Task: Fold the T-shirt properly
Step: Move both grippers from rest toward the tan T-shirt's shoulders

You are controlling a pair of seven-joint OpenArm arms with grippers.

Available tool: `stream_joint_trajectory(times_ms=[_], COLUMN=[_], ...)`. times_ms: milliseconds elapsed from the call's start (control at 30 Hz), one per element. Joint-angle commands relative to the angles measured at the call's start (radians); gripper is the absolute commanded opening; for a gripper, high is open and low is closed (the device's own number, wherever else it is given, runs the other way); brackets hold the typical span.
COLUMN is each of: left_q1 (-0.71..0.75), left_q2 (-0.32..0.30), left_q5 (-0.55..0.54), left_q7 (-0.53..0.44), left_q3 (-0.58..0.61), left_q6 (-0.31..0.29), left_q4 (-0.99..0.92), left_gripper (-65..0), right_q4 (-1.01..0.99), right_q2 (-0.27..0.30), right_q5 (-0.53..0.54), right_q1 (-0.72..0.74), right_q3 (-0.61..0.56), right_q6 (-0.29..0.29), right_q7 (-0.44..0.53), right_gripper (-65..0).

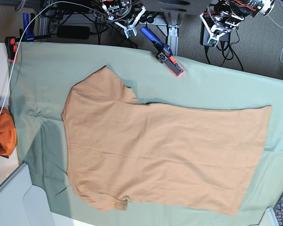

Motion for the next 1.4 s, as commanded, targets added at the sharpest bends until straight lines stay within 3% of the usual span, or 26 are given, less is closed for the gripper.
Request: stream_joint_trajectory(times_ms=[0,133,267,433,533,767,900,1033,1167,1267,1367], left_q1=[0.011,0.049,0.095,0.178,0.242,0.419,0.528,0.642,0.727,0.763,0.785], left_q2=[-0.001,-0.001,-0.019,-0.076,-0.105,-0.136,-0.16,-0.198,-0.229,-0.249,-0.259], left_q5=[-0.006,-0.01,-0.07,-0.148,-0.184,-0.367,-0.486,-0.595,-0.599,-0.599,-0.599], left_q7=[-0.014,-0.049,-0.1,-0.11,-0.028,0.333,0.5,0.56,0.568,0.594,0.617], left_q3=[0.002,0.002,0.002,-0.047,-0.128,-0.372,-0.481,-0.563,-0.626,-0.663,-0.689], left_q6=[-0.005,-0.027,-0.127,-0.211,-0.3,-0.362,-0.437,-0.442,-0.461,-0.46,-0.46], left_q4=[0.005,0.005,0.019,0.152,0.278,0.671,0.94,1.21,1.427,1.543,1.616], left_gripper=[-59.0,-59.0,-59.0,-59.0,-59.1,-59.0,-59.0,-58.9,-58.9,-58.3,-49.7], right_q4=[0.006,0.015,0.066,0.201,0.338,0.706,0.948,1.193,1.421,1.569,1.673], right_q2=[0.008,0.019,0.039,0.087,0.126,0.253,0.336,0.41,0.452,0.455,0.453], right_q5=[0.001,0.001,0.001,0.021,0.106,0.237,0.283,0.283,0.298,0.386,0.492], right_q1=[-0.006,-0.037,-0.101,-0.226,-0.324,-0.574,-0.731,-0.879,-0.983,-0.994,-0.945], right_q3=[-0.002,-0.002,-0.002,-0.002,-0.002,-0.002,-0.001,0.029,0.106,0.182,0.257], right_q6=[-0.061,-0.061,-0.055,0.056,0.118,0.124,0.126,0.126,0.126,0.126,0.122], right_q7=[0.013,0.013,0.013,0.013,0.013,0.011,0.008,0.008,0.002,-0.096,-0.214], right_gripper=[-65.0,-65.0,-65.0,-65.0,-65.0,-65.0,-65.0,-65.0,-65.0,-65.0,-65.0])
